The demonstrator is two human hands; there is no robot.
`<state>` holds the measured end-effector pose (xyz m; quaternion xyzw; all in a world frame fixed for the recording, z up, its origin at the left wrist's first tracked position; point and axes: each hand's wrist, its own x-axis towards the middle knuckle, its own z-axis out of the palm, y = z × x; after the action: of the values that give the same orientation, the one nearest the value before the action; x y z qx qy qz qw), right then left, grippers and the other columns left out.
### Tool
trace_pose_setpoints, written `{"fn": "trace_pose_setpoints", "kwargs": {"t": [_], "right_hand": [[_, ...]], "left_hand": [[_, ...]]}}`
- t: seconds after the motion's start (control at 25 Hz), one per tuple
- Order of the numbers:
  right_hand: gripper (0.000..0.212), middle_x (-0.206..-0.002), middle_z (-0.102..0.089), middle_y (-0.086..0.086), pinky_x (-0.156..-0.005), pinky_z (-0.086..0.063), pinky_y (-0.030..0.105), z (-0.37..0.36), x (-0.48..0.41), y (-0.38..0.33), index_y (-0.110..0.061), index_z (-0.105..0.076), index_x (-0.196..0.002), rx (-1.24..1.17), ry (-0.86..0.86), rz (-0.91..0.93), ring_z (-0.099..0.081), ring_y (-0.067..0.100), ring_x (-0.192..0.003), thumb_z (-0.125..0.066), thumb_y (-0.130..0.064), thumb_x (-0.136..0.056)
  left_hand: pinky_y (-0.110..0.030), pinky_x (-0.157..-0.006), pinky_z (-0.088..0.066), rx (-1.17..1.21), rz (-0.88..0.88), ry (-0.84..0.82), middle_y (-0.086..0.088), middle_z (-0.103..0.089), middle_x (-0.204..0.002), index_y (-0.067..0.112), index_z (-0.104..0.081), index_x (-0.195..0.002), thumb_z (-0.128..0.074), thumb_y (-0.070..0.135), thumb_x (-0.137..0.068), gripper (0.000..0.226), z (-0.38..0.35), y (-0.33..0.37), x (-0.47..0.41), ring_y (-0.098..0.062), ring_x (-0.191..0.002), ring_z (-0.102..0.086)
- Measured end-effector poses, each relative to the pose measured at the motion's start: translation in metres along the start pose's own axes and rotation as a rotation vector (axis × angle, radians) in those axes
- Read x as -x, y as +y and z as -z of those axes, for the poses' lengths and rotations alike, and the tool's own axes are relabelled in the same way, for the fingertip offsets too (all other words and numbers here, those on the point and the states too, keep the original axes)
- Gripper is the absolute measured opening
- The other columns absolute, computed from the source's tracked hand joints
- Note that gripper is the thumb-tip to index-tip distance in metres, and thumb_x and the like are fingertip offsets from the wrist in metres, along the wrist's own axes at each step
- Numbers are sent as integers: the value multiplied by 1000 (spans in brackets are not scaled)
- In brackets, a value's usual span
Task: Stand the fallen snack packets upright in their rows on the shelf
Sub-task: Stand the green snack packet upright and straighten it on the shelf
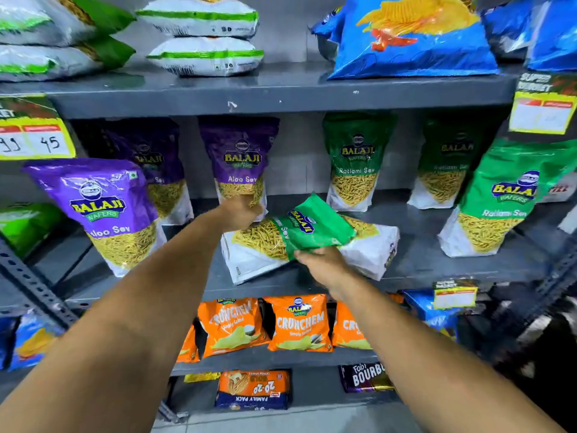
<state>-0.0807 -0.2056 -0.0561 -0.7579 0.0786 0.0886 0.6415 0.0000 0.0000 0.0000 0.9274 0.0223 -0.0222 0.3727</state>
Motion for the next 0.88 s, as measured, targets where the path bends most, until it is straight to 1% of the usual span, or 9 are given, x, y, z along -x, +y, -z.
{"fn": "trace_pose_setpoints", "kwargs": {"t": [0.16,0.28,0.32,0.36,0.4,0.44,0.48,0.68,0.88], "right_hand": [[39,-88,-70,10,-68,-56,33,-38,-33,20,-15,-65,-98,-314,-30,-309,-66,24,-78,-74,-42,-71],[42,-108,-71,13,-83,-57,43,-54,-48,28,-15,-66,-104,-441,4,-326,-67,31,-97,-75,-41,-73],[36,-110,-70,13,-84,-57,44,-56,-50,31,-15,-66,-102,-480,28,-313,-66,32,-101,-73,-39,-75],[30,-109,-69,13,-84,-56,44,-59,-49,34,-16,-66,-99,-485,38,-291,-65,33,-103,-71,-37,-78],[24,-108,-69,13,-87,-55,46,-63,-46,35,-17,-65,-96,-462,40,-269,-64,34,-104,-68,-35,-81],[20,-108,-68,13,-89,-54,47,-65,-42,35,-17,-65,-95,-454,32,-247,-63,34,-105,-67,-33,-82],[18,-109,-67,13,-87,-55,45,-66,-38,31,-17,-64,-96,-456,19,-241,-62,34,-108,-65,-30,-83],[21,-117,-65,15,-87,-54,45,-7,-48,18,-17,-63,-104,-363,-169,-89,-61,26,-108,-60,-28,-86],[52,-76,-67,9,-68,-42,35,22,-45,-19,-8,-64,-89,-99,-46,237,-53,13,-72,-60,-57,-72]], "left_hand": [[-29,-63,-50,177,123,-228,-9,-62,-63,17,-68,-73,-54,23,-90,23,-12,-19,-39,-28,-63,-60],[-38,-84,-48,-91,55,-242,-14,-60,-74,21,-62,-71,-47,55,-88,41,-23,-34,-55,-25,-73,-55],[-45,-91,-49,-51,74,-292,10,-46,-91,19,-63,-74,-47,57,-88,43,-23,-36,-59,-22,-72,-58],[-49,-97,-47,-25,86,-341,-23,-55,-114,15,-65,-87,-48,56,-87,45,-22,-38,-59,-34,-87,-70],[-51,-102,-46,36,116,-385,-28,-53,-103,14,-65,-100,-50,55,-87,46,-17,-38,-58,-11,-104,-38],[-49,-104,-46,71,130,-415,-21,-73,-93,17,-67,-106,-53,54,-86,45,-12,-36,-54,-8,-84,-67],[-45,-104,-47,110,142,-449,-14,-75,-100,15,-68,-107,-55,52,-86,45,-7,-37,-53,-28,-96,-71],[-33,-89,-54,415,179,-407,-2,-78,-99,16,-74,-94,-66,31,-81,21,-9,-22,-45,-17,-92,-71],[-27,-71,-61,517,83,-354,-7,-78,-93,12,-74,-95,-81,50,-56,55,25,-15,-9,-14,-79,-72]]}}
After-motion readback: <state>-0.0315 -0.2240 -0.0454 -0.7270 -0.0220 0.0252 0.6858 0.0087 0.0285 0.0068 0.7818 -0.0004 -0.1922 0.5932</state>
